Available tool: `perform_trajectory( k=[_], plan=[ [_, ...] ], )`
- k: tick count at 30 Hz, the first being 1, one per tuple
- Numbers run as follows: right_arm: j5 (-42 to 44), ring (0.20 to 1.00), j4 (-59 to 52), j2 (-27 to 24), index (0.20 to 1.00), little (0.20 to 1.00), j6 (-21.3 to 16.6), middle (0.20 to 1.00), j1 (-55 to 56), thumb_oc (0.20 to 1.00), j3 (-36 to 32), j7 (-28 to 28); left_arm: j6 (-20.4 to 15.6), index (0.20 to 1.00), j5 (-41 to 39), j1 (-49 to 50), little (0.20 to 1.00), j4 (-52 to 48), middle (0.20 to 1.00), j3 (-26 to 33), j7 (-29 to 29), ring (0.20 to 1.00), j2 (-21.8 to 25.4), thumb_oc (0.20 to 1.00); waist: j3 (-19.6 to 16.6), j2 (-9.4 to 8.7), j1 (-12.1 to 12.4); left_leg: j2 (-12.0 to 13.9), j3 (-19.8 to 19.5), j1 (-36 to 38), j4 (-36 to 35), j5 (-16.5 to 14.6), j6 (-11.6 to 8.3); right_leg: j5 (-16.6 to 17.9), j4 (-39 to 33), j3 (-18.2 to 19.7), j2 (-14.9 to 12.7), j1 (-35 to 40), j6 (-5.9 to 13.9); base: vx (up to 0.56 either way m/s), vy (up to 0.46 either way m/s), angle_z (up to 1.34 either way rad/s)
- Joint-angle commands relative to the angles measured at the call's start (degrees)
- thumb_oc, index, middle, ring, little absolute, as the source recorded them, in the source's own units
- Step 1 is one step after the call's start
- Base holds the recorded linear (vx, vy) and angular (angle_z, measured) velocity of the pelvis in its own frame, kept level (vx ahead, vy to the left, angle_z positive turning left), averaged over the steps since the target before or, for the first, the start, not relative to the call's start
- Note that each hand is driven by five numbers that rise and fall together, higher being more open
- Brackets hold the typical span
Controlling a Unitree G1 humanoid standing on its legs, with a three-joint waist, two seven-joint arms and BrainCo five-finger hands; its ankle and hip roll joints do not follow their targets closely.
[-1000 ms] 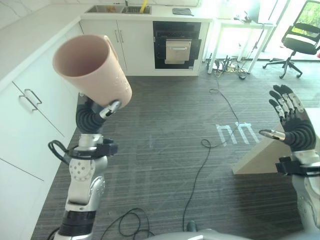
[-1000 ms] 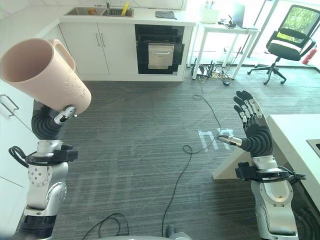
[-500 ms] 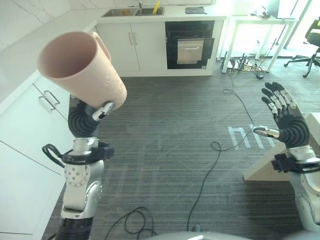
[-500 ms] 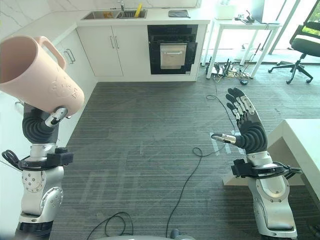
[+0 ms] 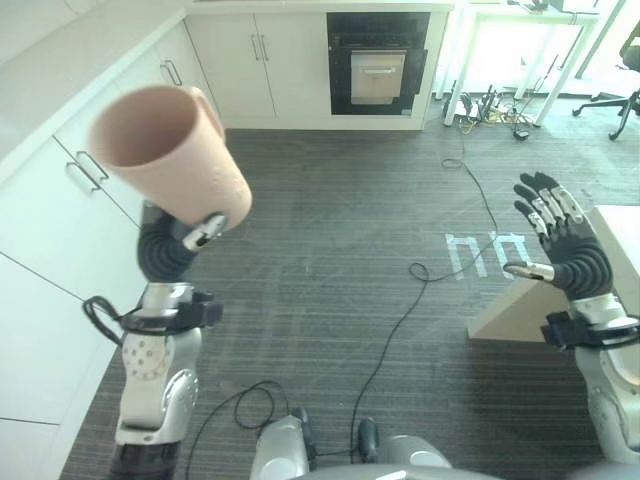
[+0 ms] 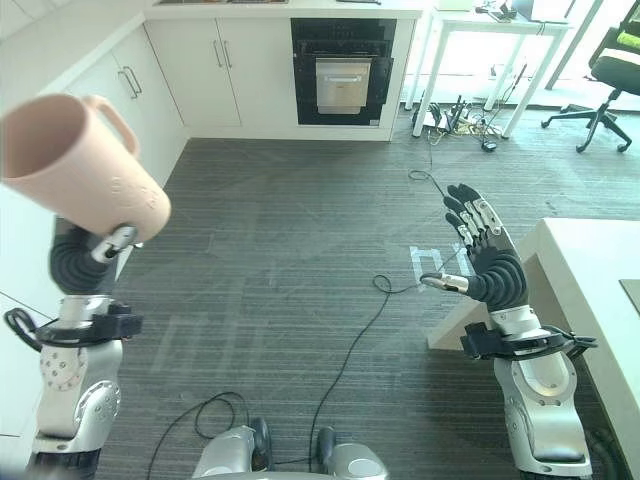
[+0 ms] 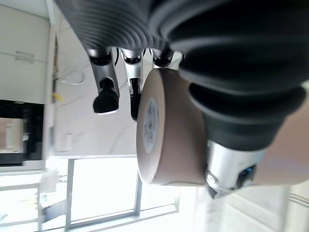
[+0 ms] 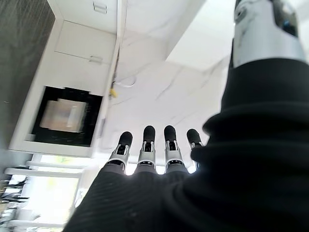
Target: Place the dishes in the dishwasher.
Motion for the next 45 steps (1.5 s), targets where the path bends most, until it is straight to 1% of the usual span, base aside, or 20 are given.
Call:
perform_trajectory(
  k=[1,4,6,9,11,12,14,15,16,18,19,20,21,23,25,27,32,34,36,45],
  plan=[
    [6.29,1.000,-5.87,-2.91,1.000,1.000,-6.02,1.000,3.83,1.000,-1.79,2.65,-5.81,0.200,-2.10,2.24,0.200,-6.66,0.200,-0.05,0.01,0.200,1.39,0.200,-4.61,-1.77,-0.78,-2.31,3.41,2.72,0.81,7.78,0.89,-4.96,-4.07,1.20,-3.03,13.75,4.50,0.48,0.315,-0.32],
    [7.35,1.000,-7.08,-2.94,1.000,1.000,-6.02,1.000,4.54,1.000,-3.53,5.42,-4.19,0.200,0.16,-0.01,0.200,-7.02,0.200,-0.89,2.06,0.200,1.44,0.200,-6.65,-2.02,-0.48,-3.06,4.24,3.24,0.81,5.77,2.77,-6.83,0.37,-0.35,-5.21,13.88,7.06,0.49,0.322,-0.40],
    [6.00,1.000,-7.51,-2.35,1.000,1.000,-6.29,1.000,4.64,1.000,-3.49,5.27,-3.82,0.200,0.73,-0.76,0.200,-6.89,0.200,-0.77,1.35,0.200,1.67,0.200,-7.39,-3.14,-0.19,-5.12,3.53,3.87,0.81,4.51,4.21,-3.89,6.34,-1.54,-7.37,11.93,9.49,0.33,0.216,-0.43],
    [4.67,1.000,-7.79,-1.10,1.000,1.000,-4.87,1.000,3.17,1.000,-2.62,3.30,-1.33,0.200,0.82,-2.09,0.200,-7.01,0.200,-1.08,-0.94,0.200,1.85,0.200,-8.36,-3.66,0.85,-7.66,0.66,5.54,0.81,3.39,6.49,6.34,22.51,-2.69,-8.04,4.60,13.09,0.32,0.189,-0.25],
    [2.68,1.000,-7.84,0.88,1.000,1.000,-3.70,1.000,2.29,1.000,-1.08,3.60,-0.76,0.200,2.10,-2.20,0.200,-7.09,0.200,-1.30,-1.77,0.200,1.79,0.200,-7.79,-2.42,1.15,-7.72,-0.94,8.16,0.81,1.99,7.05,9.96,32.97,-4.51,-9.45,-3.31,13.21,0.25,0.140,0.19],
    [2.23,1.000,-7.52,1.31,1.000,1.000,-3.04,1.000,1.94,1.000,-0.36,3.95,-0.31,0.200,2.50,-2.18,0.200,-7.38,0.200,-0.83,-1.84,0.200,1.89,0.200,-7.40,-2.09,1.38,-7.71,-1.61,8.90,0.81,1.74,7.01,7.49,33.41,-6.27,-11.41,-6.55,12.36,0.26,0.063,0.21],
    [2.48,1.000,-7.33,1.27,1.000,1.000,-2.06,1.000,0.41,1.000,0.98,3.64,0.80,0.200,3.67,-2.94,0.200,-8.12,0.200,-0.60,-0.53,0.200,2.53,0.200,-6.92,-2.18,2.87,-6.46,-0.46,10.13,0.81,1.42,5.60,6.83,22.47,-13.36,-17.04,-5.06,11.88,0.17,-0.192,0.21],
    [2.61,1.000,-7.17,1.24,1.000,1.000,-2.14,1.000,-0.67,1.000,2.03,3.62,0.71,0.200,4.65,-3.33,0.200,-8.32,0.200,-0.60,0.70,0.200,3.01,0.200,-6.37,-2.42,3.69,-5.23,1.60,11.00,0.81,1.11,4.51,8.76,16.31,-18.27,-20.18,-4.45,12.29,0.14,-0.314,0.32],
    [2.60,1.000,-7.09,1.10,1.000,1.000,-2.40,1.000,-1.55,1.000,2.97,3.21,0.75,0.200,5.27,-3.69,0.200,-8.56,0.200,-0.72,1.70,0.200,3.46,0.200,-5.63,-2.59,3.68,-4.26,2.95,12.26,0.81,0.58,3.66,11.47,10.02,-20.96,-20.74,-3.70,12.76,0.18,-0.299,0.02],
    [2.37,1.000,-8.12,1.07,1.000,1.000,-2.60,1.000,0.29,1.000,2.37,2.33,0.96,0.200,4.81,-3.71,0.200,-8.36,0.200,-1.53,0.74,0.200,3.43,0.200,-5.26,-3.11,1.43,-4.72,0.94,13.54,0.81,-1.51,3.65,13.31,-1.46,-13.81,-18.65,-4.00,13.05,0.29,-0.262,0.19],
    [2.34,1.000,-8.53,1.19,1.000,1.000,-2.41,1.000,1.04,1.000,2.00,2.32,1.04,0.200,4.64,-3.73,0.200,-8.20,0.200,-1.74,0.28,0.200,3.32,0.200,-5.52,-3.18,0.82,-4.91,0.20,13.59,0.81,-1.93,3.78,14.13,-2.96,-11.99,-18.74,-4.17,13.14,0.36,-0.357,0.95],
    [1.96,1.000,-9.39,1.71,1.000,1.000,-1.77,1.000,1.94,1.000,1.41,2.21,0.67,0.200,4.77,-3.43,0.200,-8.07,0.200,-2.19,-0.45,0.200,3.27,0.200,-5.41,-3.23,-0.43,-4.80,-0.82,14.60,0.81,-3.05,4.03,17.54,-3.69,-8.45,-20.68,-6.70,14.16,0.30,-0.408,1.23],
    [2.89,1.000,-9.47,1.75,1.000,1.000,-1.81,1.000,2.22,1.000,1.20,2.45,0.26,0.200,4.61,-2.85,0.200,-8.13,0.200,-1.87,-0.62,0.200,3.69,0.200,-5.21,-3.20,-0.44,-4.18,-0.33,15.46,0.81,-3.44,3.97,18.76,-3.29,-9.04,-21.83,-7.43,14.71,0.25,-0.443,1.51],
    [3.68,1.000,-9.25,1.90,1.000,1.000,-2.38,1.000,2.41,1.000,1.42,2.89,-0.04,0.200,4.67,-2.97,0.200,-7.88,0.200,-1.77,-0.43,0.200,4.32,0.200,-5.28,-3.11,-0.38,-3.24,-0.25,15.62,0.81,-3.74,3.87,17.89,-2.07,-9.60,-22.19,-6.60,14.56,0.08,-0.410,0.86],
    [2.89,1.000,-9.29,1.93,1.000,1.000,-2.88,1.000,2.43,1.000,2.19,3.17,-0.16,0.200,4.12,-2.65,0.200,-8.23,0.200,-1.15,-0.44,0.200,4.75,0.200,-6.12,-3.14,0.31,-1.43,1.30,15.51,0.81,-3.25,2.86,14.56,-3.31,-12.18,-21.15,-3.97,14.09,0.06,-0.554,0.03],
    [2.87,1.000,-8.91,0.98,1.000,1.000,-2.04,1.000,1.12,1.000,2.90,2.30,2.25,0.200,-2.04,-1.58,0.200,-8.92,0.200,-0.66,-1.28,0.200,4.00,0.200,-7.16,-2.72,0.93,1.04,2.28,15.56,0.81,-1.78,1.25,9.69,-4.07,-13.17,-18.16,-2.09,13.73,0.06,-0.565,-0.10],
    [2.97,1.000,-8.61,-4.28,1.000,1.000,1.45,1.000,-2.59,1.000,1.87,0.80,0.39,0.200,-4.64,0.67,0.200,-9.53,0.200,-1.54,-1.87,0.200,2.79,0.200,-6.93,-1.55,1.10,4.10,5.10,15.87,2.25,3.07,-1.54,6.12,-4.07,-12.70,-13.45,0.12,10.41,0.08,-0.313,-0.06],
    [3.01,1.000,-8.05,-4.11,1.000,1.000,-0.16,1.000,-1.86,1.000,0.82,1.01,-0.83,0.200,-3.06,0.65,0.200,-9.16,0.200,-1.59,-3.19,0.200,2.16,0.200,-6.77,-1.28,0.35,5.36,6.52,15.07,1.11,4.12,-2.42,5.40,-4.07,-13.38,-13.40,0.48,10.22,0.03,0.043,0.00],
    [4.16,1.000,-8.43,-4.06,1.000,1.000,-0.90,1.000,-0.55,1.000,-0.21,2.59,-2.35,0.200,-1.64,1.95,0.200,-8.78,0.200,-0.80,-3.47,0.200,2.39,0.200,-7.12,-0.97,-0.48,5.11,6.08,15.20,0.81,2.84,-2.28,5.15,-4.07,-12.73,-13.80,0.50,10.32,0.08,0.133,0.05],
    [-0.13,1.000,-9.74,0.21,1.000,1.000,0.21,1.000,-0.46,1.000,2.63,2.97,-0.64,0.200,-1.53,1.20,0.200,-8.25,0.200,1.68,-5.72,0.200,4.18,0.200,-8.41,-0.38,-0.14,3.41,5.66,16.93,0.81,-0.18,-1.46,6.83,-4.07,-15.26,-17.62,0.96,13.22,0.07,0.074,-0.07]
  ],
)
